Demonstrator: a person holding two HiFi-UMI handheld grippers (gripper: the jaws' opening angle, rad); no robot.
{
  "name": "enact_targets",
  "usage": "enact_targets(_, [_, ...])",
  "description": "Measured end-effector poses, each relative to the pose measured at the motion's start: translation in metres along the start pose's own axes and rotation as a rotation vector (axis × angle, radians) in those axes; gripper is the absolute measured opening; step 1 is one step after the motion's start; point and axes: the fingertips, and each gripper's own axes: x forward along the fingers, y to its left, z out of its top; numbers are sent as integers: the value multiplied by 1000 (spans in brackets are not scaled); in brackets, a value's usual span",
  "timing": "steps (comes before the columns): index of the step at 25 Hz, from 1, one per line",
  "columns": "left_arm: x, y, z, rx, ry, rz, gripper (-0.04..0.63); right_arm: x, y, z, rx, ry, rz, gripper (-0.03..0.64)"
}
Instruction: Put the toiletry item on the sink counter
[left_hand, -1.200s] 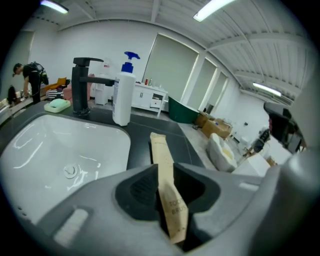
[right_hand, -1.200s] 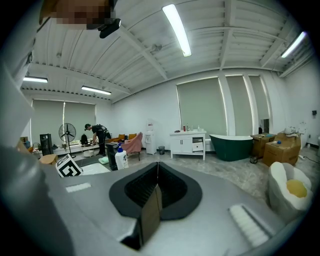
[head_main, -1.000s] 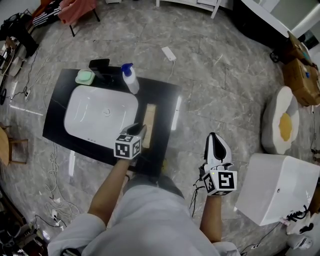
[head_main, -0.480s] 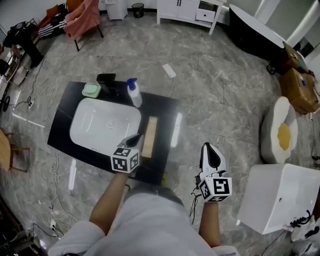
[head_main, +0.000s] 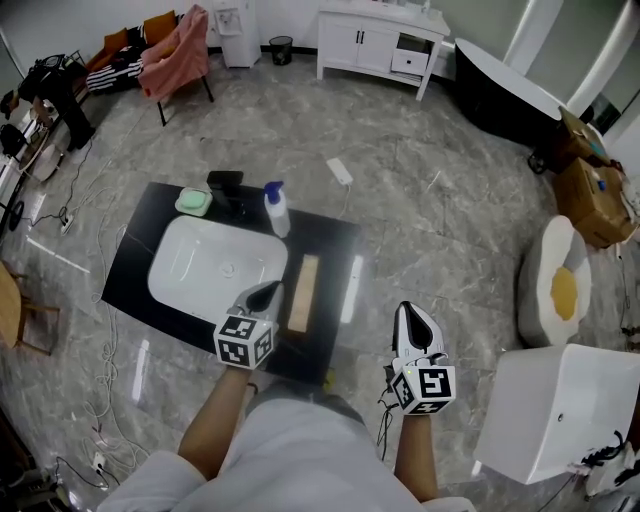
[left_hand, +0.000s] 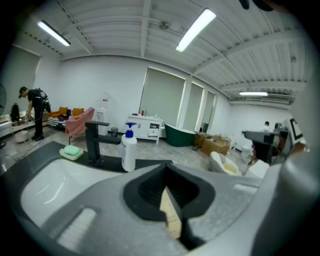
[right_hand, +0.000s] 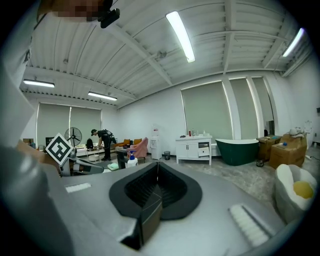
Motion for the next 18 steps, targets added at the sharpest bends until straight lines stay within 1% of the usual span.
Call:
enact_targets(8, [-38,6,43,53,-119,-7,-2,-9,19,12,-14,-20,-12,3])
enact_targets(18, [-104,19,83,130,-238,9,-2,-25,55,27,-31,-38,-25,3])
